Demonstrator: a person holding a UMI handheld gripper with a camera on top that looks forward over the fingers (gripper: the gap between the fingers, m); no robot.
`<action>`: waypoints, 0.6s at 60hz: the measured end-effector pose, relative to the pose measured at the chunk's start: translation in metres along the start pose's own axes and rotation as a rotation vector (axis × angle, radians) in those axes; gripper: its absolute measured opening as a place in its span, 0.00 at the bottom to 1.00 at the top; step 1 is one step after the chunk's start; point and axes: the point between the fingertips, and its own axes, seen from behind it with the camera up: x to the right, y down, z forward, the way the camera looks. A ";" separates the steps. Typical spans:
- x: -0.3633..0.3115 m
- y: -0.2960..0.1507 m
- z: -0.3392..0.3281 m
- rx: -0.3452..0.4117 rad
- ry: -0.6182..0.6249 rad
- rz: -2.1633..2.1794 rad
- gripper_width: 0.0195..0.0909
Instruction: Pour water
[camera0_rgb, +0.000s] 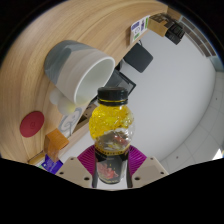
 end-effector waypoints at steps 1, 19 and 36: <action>-0.001 -0.002 0.000 0.004 -0.003 -0.003 0.27; -0.002 0.017 -0.006 0.029 -0.128 0.447 0.27; 0.024 0.051 -0.026 0.136 -0.305 1.437 0.28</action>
